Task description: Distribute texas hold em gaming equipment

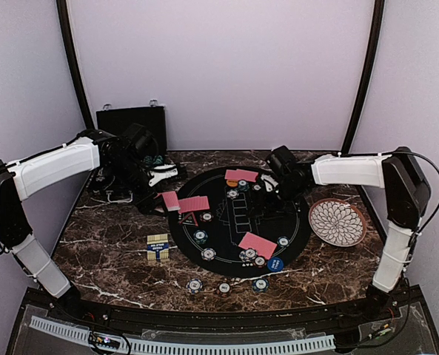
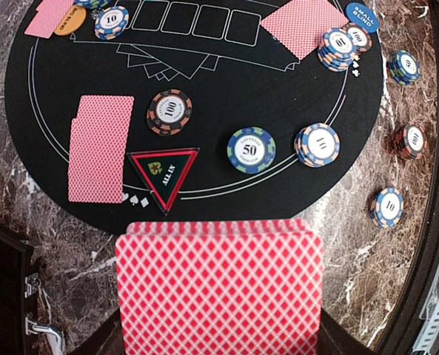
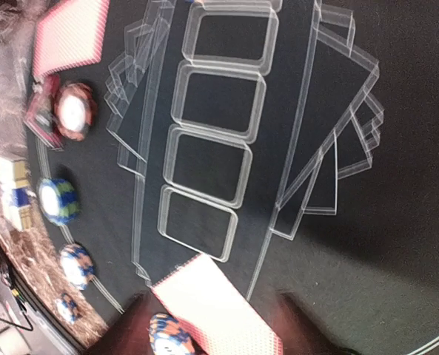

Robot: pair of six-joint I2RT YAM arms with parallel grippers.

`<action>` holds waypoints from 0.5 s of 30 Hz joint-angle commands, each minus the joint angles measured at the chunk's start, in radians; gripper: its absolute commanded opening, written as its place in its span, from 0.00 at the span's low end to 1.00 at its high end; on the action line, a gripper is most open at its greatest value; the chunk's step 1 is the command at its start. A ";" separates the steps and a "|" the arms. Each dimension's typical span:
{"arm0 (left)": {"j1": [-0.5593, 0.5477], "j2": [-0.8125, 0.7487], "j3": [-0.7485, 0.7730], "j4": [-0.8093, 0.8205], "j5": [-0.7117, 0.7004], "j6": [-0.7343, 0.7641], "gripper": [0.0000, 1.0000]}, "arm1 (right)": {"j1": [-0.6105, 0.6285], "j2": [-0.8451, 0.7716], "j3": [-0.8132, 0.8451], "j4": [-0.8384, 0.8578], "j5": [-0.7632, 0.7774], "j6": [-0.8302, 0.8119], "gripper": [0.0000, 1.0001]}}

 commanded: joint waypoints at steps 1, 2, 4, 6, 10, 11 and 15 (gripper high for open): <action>0.005 -0.040 0.006 -0.026 0.019 0.015 0.00 | 0.010 -0.065 0.051 0.024 0.026 0.000 0.98; 0.006 -0.042 0.005 -0.027 0.017 0.015 0.00 | 0.010 -0.081 0.041 0.069 0.006 0.011 0.99; 0.005 -0.045 0.005 -0.027 0.015 0.016 0.00 | 0.009 -0.126 0.013 0.150 0.027 0.077 0.98; 0.005 -0.046 0.005 -0.027 0.013 0.017 0.00 | -0.008 -0.148 0.018 0.164 0.015 0.102 0.99; 0.005 -0.048 0.008 -0.025 0.013 0.018 0.00 | -0.115 -0.184 -0.123 0.395 -0.252 0.294 0.99; 0.005 -0.047 0.009 -0.025 0.012 0.018 0.00 | -0.127 -0.196 -0.187 0.505 -0.297 0.370 0.99; 0.006 -0.052 0.009 -0.022 0.016 0.016 0.00 | -0.084 -0.179 -0.158 0.403 -0.223 0.351 0.99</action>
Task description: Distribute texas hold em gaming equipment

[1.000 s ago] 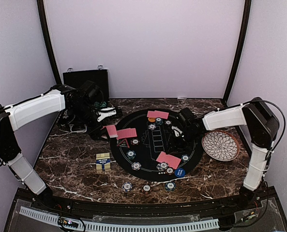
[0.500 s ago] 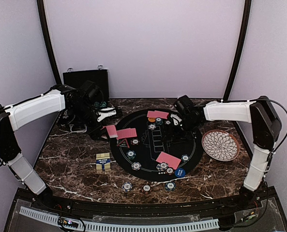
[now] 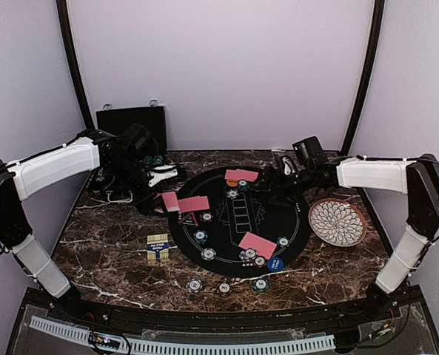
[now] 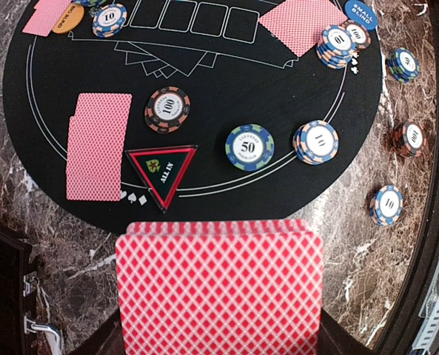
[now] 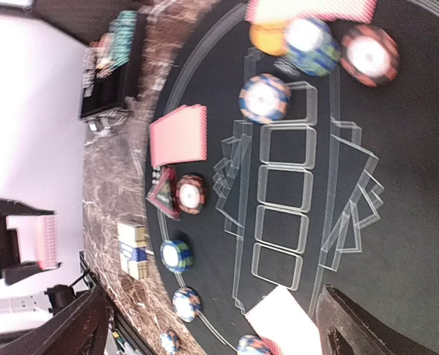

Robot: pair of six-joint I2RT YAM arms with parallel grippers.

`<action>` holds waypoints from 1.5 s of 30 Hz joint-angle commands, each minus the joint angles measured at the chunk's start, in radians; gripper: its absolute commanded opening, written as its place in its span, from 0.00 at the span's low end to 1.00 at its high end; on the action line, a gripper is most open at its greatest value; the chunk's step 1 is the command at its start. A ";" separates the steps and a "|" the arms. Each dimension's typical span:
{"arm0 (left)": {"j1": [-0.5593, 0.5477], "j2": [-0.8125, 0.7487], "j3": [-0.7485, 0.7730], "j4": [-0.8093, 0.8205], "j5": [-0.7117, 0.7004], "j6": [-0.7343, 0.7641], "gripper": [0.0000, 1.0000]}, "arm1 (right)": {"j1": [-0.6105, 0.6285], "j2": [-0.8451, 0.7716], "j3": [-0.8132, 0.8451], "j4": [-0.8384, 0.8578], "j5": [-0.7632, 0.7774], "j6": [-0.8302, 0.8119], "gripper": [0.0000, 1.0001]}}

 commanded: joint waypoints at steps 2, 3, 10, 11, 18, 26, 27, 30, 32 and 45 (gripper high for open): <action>0.005 -0.054 0.004 -0.012 0.016 0.011 0.00 | 0.066 -0.007 -0.032 0.093 0.011 0.132 0.99; 0.005 -0.055 0.003 -0.012 0.014 0.011 0.00 | 0.087 -0.020 -0.049 0.113 0.056 0.162 0.98; 0.006 -0.076 -0.014 -0.008 0.002 0.016 0.00 | 0.273 -0.077 -0.069 0.202 0.343 0.276 0.99; 0.006 -0.077 -0.014 -0.007 -0.002 0.018 0.00 | 0.278 -0.074 -0.060 0.190 0.355 0.294 0.99; 0.005 -0.076 -0.012 0.003 0.010 0.014 0.00 | 0.327 -0.089 -0.082 0.343 0.261 0.376 0.99; 0.005 -0.066 -0.014 0.003 0.026 0.011 0.00 | 0.312 0.056 0.084 0.309 0.070 0.289 0.98; 0.005 -0.067 -0.013 0.004 0.026 0.011 0.00 | 0.312 0.075 0.115 0.303 0.052 0.269 0.99; 0.005 -0.070 -0.012 0.005 0.030 0.011 0.00 | 0.315 0.150 0.180 0.312 -0.036 0.246 0.95; 0.005 -0.075 -0.014 0.004 0.030 0.014 0.00 | 0.315 0.199 0.212 0.342 -0.107 0.244 0.93; 0.005 -0.067 0.007 0.000 0.038 0.015 0.00 | 0.339 0.387 0.403 0.335 -0.294 0.235 0.86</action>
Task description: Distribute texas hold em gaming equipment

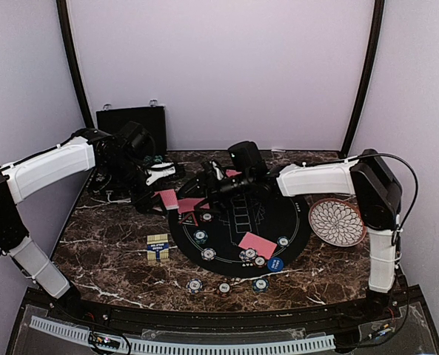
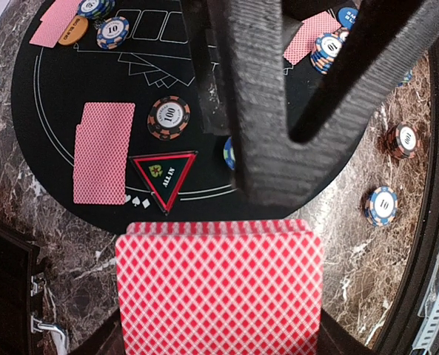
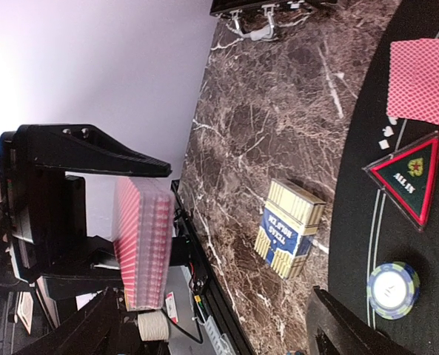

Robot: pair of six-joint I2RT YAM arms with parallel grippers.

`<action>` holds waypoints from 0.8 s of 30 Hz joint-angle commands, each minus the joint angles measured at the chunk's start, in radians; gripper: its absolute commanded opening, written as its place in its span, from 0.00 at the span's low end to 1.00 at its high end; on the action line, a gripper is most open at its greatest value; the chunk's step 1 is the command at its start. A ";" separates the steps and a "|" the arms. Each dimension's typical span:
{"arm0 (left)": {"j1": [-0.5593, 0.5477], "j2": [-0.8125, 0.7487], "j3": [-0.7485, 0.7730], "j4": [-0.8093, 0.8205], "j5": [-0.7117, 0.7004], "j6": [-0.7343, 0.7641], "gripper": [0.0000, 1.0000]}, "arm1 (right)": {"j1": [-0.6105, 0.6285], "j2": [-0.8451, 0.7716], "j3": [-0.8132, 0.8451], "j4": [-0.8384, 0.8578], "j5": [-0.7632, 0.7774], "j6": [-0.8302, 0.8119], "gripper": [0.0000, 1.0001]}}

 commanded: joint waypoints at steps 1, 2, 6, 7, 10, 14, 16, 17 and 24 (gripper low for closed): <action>0.005 -0.028 0.013 -0.002 0.031 0.008 0.00 | 0.013 0.026 0.066 0.046 -0.085 -0.001 0.86; 0.005 -0.029 0.013 -0.002 0.032 0.008 0.00 | 0.014 0.033 0.069 0.058 -0.092 0.007 0.86; 0.005 -0.030 0.015 -0.002 0.030 0.009 0.00 | 0.018 0.070 0.097 0.071 -0.119 0.024 0.85; 0.005 -0.029 0.017 -0.002 0.030 0.009 0.00 | 0.018 0.081 0.105 0.070 -0.123 0.028 0.84; 0.005 -0.029 0.019 -0.003 0.033 0.009 0.00 | 0.020 0.112 0.139 0.069 -0.135 0.035 0.82; 0.006 -0.033 0.020 -0.004 0.029 0.012 0.00 | 0.027 0.159 0.206 0.065 -0.159 0.042 0.81; 0.006 -0.035 0.018 -0.002 0.031 0.013 0.00 | 0.032 0.184 0.243 0.064 -0.175 0.048 0.81; 0.006 -0.034 0.019 -0.003 0.032 0.011 0.00 | 0.035 0.196 0.260 0.064 -0.183 0.051 0.81; 0.005 -0.034 0.018 -0.001 0.033 0.009 0.00 | 0.045 0.260 0.328 0.060 -0.217 0.078 0.79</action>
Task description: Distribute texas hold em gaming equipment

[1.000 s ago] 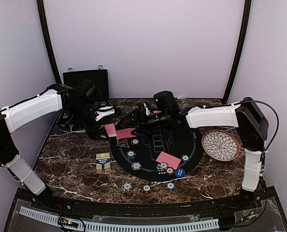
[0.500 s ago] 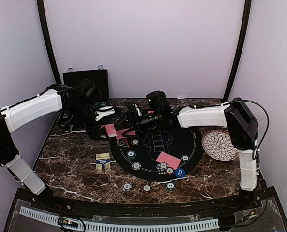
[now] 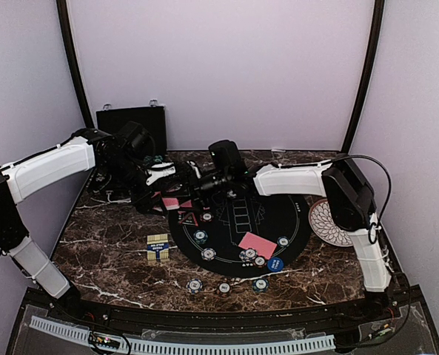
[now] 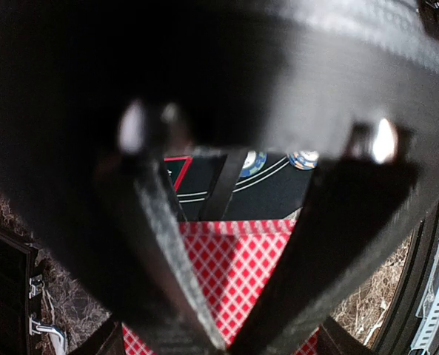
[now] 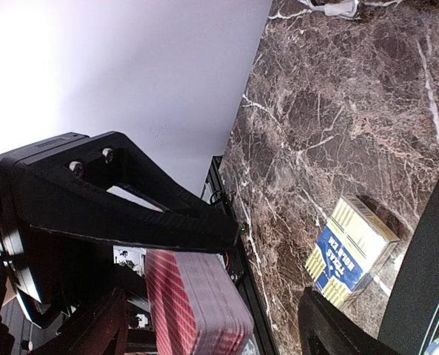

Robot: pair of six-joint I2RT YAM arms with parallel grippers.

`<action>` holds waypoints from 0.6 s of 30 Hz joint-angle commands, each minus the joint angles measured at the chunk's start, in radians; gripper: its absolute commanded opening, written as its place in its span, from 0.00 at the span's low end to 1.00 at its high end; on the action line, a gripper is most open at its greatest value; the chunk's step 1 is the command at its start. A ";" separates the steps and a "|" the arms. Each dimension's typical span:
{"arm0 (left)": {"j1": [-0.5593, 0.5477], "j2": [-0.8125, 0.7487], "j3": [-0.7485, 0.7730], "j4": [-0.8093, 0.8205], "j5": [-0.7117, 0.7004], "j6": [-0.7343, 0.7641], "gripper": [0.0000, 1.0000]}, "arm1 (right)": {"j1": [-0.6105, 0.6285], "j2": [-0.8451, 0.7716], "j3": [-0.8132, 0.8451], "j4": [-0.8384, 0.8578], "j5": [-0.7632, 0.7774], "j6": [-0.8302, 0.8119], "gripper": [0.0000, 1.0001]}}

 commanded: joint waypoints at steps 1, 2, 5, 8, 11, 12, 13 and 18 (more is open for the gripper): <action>0.005 -0.033 0.018 -0.001 0.022 0.009 0.00 | 0.012 0.044 0.048 0.021 -0.041 0.025 0.78; 0.005 -0.033 0.020 0.001 0.022 0.009 0.00 | 0.010 0.051 0.054 0.009 -0.044 0.025 0.77; 0.006 -0.033 0.023 0.002 0.024 0.011 0.00 | 0.004 0.063 0.060 -0.029 -0.039 0.017 0.73; 0.005 -0.036 0.024 0.003 0.019 0.017 0.00 | -0.013 0.053 0.041 -0.059 -0.024 -0.002 0.72; 0.005 -0.039 0.025 0.002 0.012 0.022 0.00 | -0.036 0.023 -0.003 -0.061 -0.012 -0.013 0.71; 0.005 -0.040 0.025 0.003 0.012 0.023 0.00 | -0.044 0.011 -0.019 -0.061 -0.009 -0.018 0.71; 0.006 -0.040 0.024 0.003 0.012 0.023 0.00 | -0.050 0.001 -0.033 -0.060 -0.006 -0.023 0.70; 0.005 -0.040 0.024 0.006 0.010 0.023 0.00 | -0.066 -0.034 -0.062 -0.101 0.001 -0.064 0.66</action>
